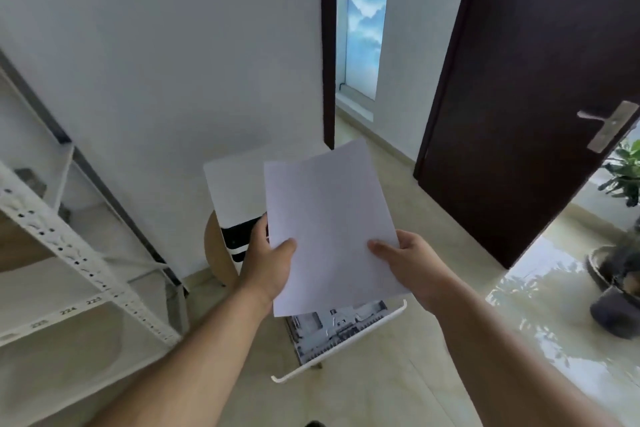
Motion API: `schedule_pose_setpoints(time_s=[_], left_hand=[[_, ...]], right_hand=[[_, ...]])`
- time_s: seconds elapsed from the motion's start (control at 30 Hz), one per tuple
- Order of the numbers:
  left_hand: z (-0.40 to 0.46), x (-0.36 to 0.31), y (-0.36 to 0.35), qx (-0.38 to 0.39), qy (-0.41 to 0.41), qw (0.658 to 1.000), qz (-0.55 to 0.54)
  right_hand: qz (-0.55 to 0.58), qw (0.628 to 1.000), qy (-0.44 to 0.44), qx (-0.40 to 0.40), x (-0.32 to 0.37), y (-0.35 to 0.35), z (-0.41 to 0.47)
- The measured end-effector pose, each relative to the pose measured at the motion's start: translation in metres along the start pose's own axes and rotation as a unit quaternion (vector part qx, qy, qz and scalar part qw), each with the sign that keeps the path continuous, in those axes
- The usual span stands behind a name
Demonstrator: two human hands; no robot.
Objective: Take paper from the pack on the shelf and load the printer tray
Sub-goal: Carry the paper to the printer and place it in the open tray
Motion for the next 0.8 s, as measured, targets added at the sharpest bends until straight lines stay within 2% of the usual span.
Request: schedule_pose_setpoints(time_s=[0.2,0.4,0.6,0.8], left_hand=[[0.079,0.017,0.011,-0.051,0.005,0.999,0.014],[0.146,0.040,0.024,-0.072,0.051,0.994,0.057],[0.188,0.061,0.028,-0.096,0.085,0.987,0.096],[0.222,0.059,0.028,-0.111,0.104,0.972,0.180]], right_hand=[[-0.073,0.997,-0.008,0.022,0.039,-0.031,0.086],[-0.131,0.990,-0.024,0.045,0.059,-0.065,0.163],[-0.203,0.978,-0.030,0.047,0.072,-0.091,0.219],[-0.253,0.964,-0.018,0.074,0.080,-0.107,0.263]])
Point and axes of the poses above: each hand's wrist, its own z-axis towards the middle knuckle, its own y-axis out of the back of the hand, x = y × z, the point moved 5 cm from there along z, towards the middle knuckle, and after that the axes turned 6 degrees about -y, right-handed, at the moved point
